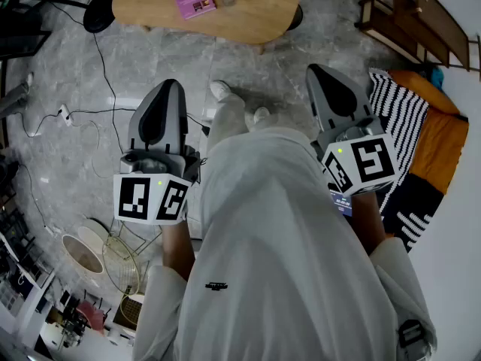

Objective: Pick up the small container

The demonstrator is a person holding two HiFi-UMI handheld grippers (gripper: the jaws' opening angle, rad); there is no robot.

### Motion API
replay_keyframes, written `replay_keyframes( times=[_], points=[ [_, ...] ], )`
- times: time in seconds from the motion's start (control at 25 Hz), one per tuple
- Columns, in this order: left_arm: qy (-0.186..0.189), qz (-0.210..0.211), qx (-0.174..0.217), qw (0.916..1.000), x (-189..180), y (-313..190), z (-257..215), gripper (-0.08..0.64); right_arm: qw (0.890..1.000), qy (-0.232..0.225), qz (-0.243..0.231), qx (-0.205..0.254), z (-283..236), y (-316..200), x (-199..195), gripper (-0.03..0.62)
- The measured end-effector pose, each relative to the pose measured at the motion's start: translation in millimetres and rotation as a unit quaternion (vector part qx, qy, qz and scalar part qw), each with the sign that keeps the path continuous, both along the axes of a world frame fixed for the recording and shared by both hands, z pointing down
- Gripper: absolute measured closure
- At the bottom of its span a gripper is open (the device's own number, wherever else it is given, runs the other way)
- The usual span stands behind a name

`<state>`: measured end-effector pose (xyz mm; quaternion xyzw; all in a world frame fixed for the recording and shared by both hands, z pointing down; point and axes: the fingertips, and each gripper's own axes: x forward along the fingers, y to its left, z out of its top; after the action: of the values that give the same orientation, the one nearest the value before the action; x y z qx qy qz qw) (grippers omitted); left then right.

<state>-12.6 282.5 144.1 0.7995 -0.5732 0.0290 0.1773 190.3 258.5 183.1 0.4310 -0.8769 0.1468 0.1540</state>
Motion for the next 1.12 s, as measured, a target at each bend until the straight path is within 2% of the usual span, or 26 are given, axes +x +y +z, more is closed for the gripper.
replay_keyframes(
  times=[0.2,0.36,0.44,0.56,0.68,0.8,0.96,1.12],
  points=[
    [-0.005,0.02,-0.027,0.9994,20,38,38,0.537,1.0,0.006,0.004,-0.002,13,33,3,0.588],
    [0.02,0.025,-0.043,0.9986,20,51,44,0.537,1.0,-0.011,-0.007,0.006,2,44,0,0.586],
    [0.02,0.035,-0.041,0.9983,20,51,49,0.537,1.0,-0.014,0.002,0.004,4,45,0,0.586],
    [0.002,0.056,-0.039,0.9977,18,48,53,0.537,0.998,-0.039,0.03,-0.024,15,46,-5,0.586],
    [0.007,0.067,-0.03,0.9972,4,38,41,0.537,0.998,-0.046,0.041,-0.031,14,40,-25,0.586],
    [0.025,0.074,-0.029,0.9965,-21,33,34,0.537,0.998,-0.034,0.051,-0.011,4,31,-49,0.586],
    [0.057,0.076,-0.037,0.9948,-58,26,33,0.537,0.997,-0.037,0.066,-0.012,2,26,-79,0.586],
    [0.055,0.093,-0.025,0.9938,-84,13,25,0.537,0.996,-0.028,0.079,-0.004,4,17,-103,0.585]
  ],
)
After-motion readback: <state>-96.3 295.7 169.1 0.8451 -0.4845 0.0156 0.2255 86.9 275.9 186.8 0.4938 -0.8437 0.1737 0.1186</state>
